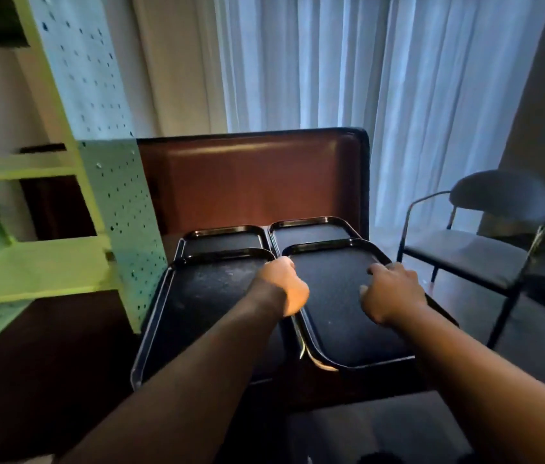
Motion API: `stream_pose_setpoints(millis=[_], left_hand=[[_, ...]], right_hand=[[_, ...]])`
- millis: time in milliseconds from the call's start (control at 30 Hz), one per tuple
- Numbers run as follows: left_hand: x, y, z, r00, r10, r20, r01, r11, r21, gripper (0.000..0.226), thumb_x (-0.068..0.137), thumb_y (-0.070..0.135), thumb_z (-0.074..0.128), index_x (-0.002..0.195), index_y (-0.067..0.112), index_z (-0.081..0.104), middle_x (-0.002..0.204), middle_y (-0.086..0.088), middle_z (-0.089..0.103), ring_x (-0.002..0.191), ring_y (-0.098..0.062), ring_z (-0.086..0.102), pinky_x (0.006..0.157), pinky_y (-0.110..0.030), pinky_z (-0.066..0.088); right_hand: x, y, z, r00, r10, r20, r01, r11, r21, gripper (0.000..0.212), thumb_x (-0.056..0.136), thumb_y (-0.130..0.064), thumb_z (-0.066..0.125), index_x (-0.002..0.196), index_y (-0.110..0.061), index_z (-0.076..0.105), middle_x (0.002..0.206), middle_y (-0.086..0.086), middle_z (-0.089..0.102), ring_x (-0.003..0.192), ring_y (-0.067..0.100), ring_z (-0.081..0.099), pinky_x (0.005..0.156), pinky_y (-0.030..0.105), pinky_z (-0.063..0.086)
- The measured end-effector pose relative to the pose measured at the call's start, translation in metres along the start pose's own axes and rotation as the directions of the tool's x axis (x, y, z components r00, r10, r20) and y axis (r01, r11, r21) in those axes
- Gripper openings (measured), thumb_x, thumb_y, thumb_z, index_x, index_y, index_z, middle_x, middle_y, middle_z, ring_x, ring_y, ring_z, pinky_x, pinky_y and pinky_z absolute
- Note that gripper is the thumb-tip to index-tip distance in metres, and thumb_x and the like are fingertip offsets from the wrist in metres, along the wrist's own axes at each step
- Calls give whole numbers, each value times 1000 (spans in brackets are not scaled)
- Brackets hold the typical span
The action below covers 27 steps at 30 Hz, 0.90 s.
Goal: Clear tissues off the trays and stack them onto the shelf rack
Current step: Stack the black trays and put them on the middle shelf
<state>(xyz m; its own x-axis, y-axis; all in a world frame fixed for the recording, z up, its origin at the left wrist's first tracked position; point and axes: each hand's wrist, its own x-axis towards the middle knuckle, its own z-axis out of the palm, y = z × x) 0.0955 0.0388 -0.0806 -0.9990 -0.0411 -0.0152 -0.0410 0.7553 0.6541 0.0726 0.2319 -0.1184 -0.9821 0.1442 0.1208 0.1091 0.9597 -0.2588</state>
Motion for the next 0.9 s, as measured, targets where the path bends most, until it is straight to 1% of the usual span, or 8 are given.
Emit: stream_pose_setpoints(millis=[133,300,467,567,633,733,800,900], left_hand=[[5,-13,28,998,-65,27,58,976,210,40,81,24,55,117,11,66,121,-13,68,110,-32,64,92,-34,54],[9,-9,46,998,-3,-58,27,907,419,42,92,33,54,130,17,61,132,-8,57,123,-30,51,99,-43,48],[22,3,46,994,-94,-56,109,890,442,40,91,29,50,128,15,56,135,-12,60,126,-34,53,100,-40,44],[38,16,38,986,-169,-5,163,947,276,33,92,20,51,120,7,62,126,-15,66,119,-34,61,92,-35,47],[54,14,31,967,-248,66,250,968,-36,29,92,17,56,117,5,64,109,-16,67,105,-34,66,86,-34,52],[66,1,24,942,-298,154,336,825,-454,10,91,17,57,97,10,59,70,-7,44,60,-22,49,55,-23,38],[75,-3,21,948,-310,71,297,780,-551,8,87,16,59,83,10,56,69,-6,43,53,-18,43,51,-23,32],[99,0,12,955,-277,-108,166,798,-580,17,85,12,61,69,11,57,66,-5,52,57,-18,48,53,-25,36]], right_hand=[[6,27,19,988,152,38,-152,988,-17,60,86,-45,50,137,-14,49,139,22,46,127,43,42,106,48,39],[24,51,17,967,253,-42,-254,966,-34,56,84,-42,49,130,-11,52,134,22,50,126,43,44,104,48,42],[39,61,19,971,228,-67,-231,972,-39,48,74,-32,44,114,-18,65,117,19,65,114,43,54,96,45,49],[45,69,23,962,264,-67,-251,955,155,36,75,-24,49,106,-21,66,112,17,64,112,40,56,93,45,51],[49,74,21,959,280,-48,-255,921,293,26,78,-15,52,102,-18,63,110,15,64,110,38,57,92,42,50],[61,78,13,949,312,-45,-264,864,428,18,83,-9,56,100,-14,59,114,16,65,110,37,59,92,39,46],[75,76,0,949,301,-97,-215,838,501,19,87,-11,59,106,-10,61,114,16,66,110,37,60,92,39,46],[106,59,-22,947,265,-181,-140,849,510,30,89,-13,59,119,-8,65,118,14,67,113,35,61,96,38,46]])
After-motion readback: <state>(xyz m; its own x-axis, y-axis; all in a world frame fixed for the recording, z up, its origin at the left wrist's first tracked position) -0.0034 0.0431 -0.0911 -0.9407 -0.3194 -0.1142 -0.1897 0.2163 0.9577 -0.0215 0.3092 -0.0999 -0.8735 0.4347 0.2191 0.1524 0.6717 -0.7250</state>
